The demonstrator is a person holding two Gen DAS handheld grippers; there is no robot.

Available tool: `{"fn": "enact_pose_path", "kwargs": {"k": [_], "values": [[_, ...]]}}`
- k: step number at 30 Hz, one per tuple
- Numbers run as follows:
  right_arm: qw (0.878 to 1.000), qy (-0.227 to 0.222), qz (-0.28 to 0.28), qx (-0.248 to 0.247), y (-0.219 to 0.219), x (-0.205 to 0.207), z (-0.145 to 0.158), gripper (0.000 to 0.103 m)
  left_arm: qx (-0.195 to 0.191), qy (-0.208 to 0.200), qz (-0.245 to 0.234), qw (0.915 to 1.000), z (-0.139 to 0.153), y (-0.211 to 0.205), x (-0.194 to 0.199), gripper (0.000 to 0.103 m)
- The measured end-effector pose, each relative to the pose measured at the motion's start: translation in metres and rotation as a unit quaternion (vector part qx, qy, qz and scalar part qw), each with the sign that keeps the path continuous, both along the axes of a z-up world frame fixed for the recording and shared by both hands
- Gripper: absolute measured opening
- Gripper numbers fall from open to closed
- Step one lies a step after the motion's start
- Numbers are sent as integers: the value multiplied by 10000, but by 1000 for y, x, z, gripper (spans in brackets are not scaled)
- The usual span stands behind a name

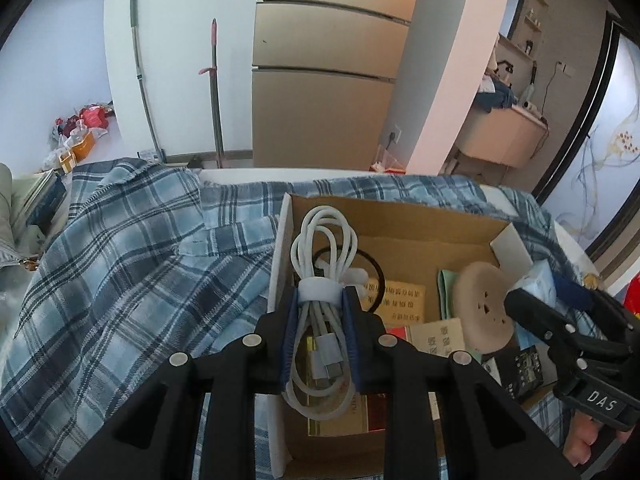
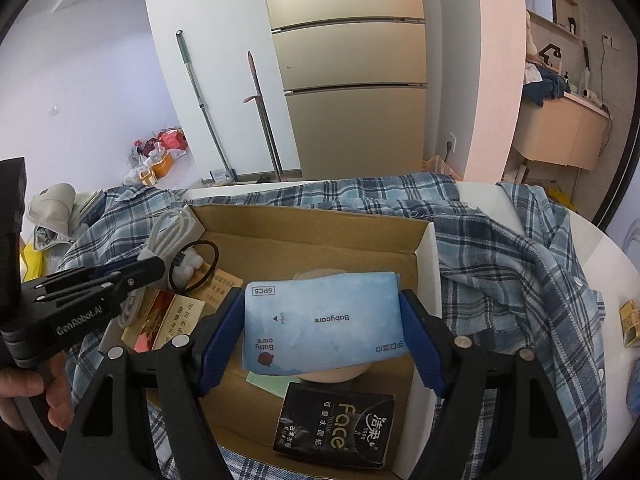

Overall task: Organize soft objects
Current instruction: 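Lower the cable and wipes pack into the box and open both grippers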

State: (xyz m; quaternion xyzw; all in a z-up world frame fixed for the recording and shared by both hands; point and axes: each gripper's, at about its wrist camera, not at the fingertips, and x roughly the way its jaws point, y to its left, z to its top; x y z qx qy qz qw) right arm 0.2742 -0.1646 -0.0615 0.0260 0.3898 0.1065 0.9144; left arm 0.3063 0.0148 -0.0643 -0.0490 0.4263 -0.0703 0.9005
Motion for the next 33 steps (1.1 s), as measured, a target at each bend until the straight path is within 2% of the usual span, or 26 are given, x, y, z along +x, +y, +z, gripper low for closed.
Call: {"fn": "enact_pose_path", "kwargs": {"k": [9,10,12,13,14,17,19,24,33], "values": [[10000,-5,-60,46,-2,0,1,75,141,51,-30,9999,-2,-6,0,24],[10000,0,-52,30,-1,0,0,75,192,22,-41,9998,0,-8,-1,27],[10000,37,-30,-6,1,1,-1,75,269,-62,-77,9996,2,-11,-2,45],[10000,57,-25,-24,2,1,-2,75,192,-163,-137,9996,4,-12,-4,60],[10000,73,-29,-42,2,1,-3,75,131,-236,-130,9996,6,-11,-6,71],[9998,143,-81,-74,1,4,-7,78,179,-555,-42,9983,16,-11,-11,79],[9997,214,-109,-62,-1,7,-10,84,226,-737,-18,9970,21,-11,-14,86],[9994,303,-144,-26,-2,8,-13,84,193,-1093,137,9937,31,-8,-20,86],[9988,-270,-389,-91,-10,-2,12,84,212,-1667,210,9856,57,-8,-39,86]]}}
